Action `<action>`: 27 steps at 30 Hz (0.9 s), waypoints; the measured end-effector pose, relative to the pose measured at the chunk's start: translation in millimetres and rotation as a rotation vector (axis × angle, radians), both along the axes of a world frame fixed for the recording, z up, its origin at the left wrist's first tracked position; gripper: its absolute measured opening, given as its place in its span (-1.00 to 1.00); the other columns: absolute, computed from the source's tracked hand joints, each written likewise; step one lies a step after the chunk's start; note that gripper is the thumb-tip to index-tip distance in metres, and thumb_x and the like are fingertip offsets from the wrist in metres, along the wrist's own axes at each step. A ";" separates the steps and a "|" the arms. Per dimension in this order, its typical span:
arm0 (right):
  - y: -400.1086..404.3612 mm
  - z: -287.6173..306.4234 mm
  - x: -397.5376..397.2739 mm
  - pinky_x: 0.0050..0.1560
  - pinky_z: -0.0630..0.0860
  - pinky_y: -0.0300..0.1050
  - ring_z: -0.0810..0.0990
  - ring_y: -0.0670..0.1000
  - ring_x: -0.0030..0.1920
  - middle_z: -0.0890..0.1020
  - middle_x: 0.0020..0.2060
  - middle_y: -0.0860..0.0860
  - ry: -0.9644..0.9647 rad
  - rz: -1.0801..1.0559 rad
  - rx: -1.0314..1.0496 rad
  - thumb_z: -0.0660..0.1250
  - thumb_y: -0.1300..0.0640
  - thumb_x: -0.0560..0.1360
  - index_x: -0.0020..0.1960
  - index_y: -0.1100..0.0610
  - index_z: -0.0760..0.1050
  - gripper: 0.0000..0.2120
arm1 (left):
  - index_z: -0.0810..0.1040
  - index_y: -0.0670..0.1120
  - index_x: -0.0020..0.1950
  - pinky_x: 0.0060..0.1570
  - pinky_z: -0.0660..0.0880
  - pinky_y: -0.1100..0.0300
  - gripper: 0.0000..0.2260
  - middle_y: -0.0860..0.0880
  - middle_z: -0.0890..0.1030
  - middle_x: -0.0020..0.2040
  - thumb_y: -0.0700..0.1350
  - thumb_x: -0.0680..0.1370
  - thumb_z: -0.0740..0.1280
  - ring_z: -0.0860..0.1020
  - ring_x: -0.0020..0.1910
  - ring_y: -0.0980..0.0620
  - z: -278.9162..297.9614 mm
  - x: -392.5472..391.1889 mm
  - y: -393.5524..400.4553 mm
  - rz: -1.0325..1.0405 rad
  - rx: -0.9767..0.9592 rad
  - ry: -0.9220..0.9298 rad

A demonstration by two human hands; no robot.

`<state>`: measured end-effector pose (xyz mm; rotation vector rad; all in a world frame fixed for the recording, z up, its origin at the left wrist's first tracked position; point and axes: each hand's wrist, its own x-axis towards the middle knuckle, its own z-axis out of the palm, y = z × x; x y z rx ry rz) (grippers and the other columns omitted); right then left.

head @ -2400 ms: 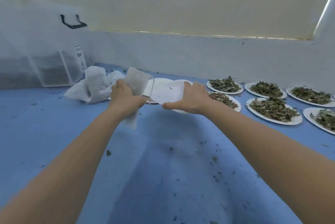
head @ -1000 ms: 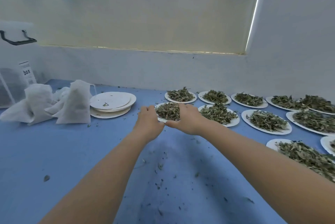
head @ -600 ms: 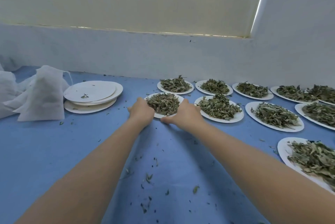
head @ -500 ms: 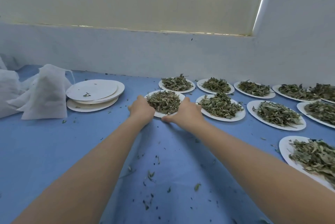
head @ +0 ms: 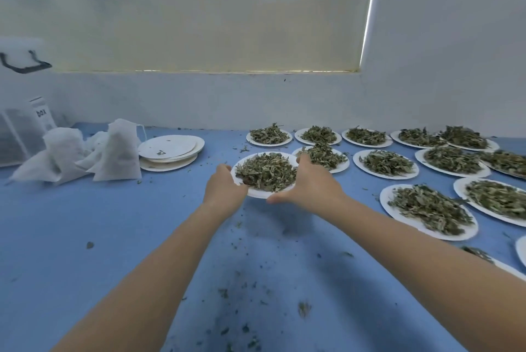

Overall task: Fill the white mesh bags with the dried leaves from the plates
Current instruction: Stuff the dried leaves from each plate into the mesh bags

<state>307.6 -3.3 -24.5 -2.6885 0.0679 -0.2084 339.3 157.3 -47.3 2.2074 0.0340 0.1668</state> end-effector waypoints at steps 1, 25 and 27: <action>-5.8 1.1 -11.6 -0.04 0.52 -0.01 0.49 0.14 0.14 0.52 -0.03 0.05 0.008 -0.008 -0.020 0.50 -0.29 0.22 0.43 0.18 0.08 0.03 | 0.25 -0.15 0.35 -0.36 0.38 0.21 -0.57 -0.09 0.47 0.19 -0.19 0.52 0.28 0.46 -0.05 -0.03 0.3 -11.2 -5.5 -0.016 0.011 -0.004; -73.0 21.2 -139.1 0.04 0.39 -0.02 0.45 0.15 0.22 0.45 0.28 0.15 0.320 0.149 -0.320 0.16 -0.33 0.49 0.46 0.18 0.14 -0.24 | 0.22 -0.18 0.35 -0.11 0.40 0.07 -0.58 -0.20 0.26 0.29 -0.23 0.51 0.20 0.37 0.20 -0.19 25.9 -139.7 -92.8 -0.090 0.284 0.035; -72.3 35.4 -156.1 0.08 0.39 -0.03 0.45 0.15 0.23 0.47 0.27 0.16 0.311 0.179 -0.357 0.14 -0.31 0.50 0.42 0.19 0.24 -0.29 | 0.27 -0.16 0.32 -0.07 0.41 0.09 -0.61 -0.18 0.30 0.28 -0.20 0.50 0.21 0.39 0.19 -0.15 37.4 -152.8 -101.0 -0.149 0.281 -0.028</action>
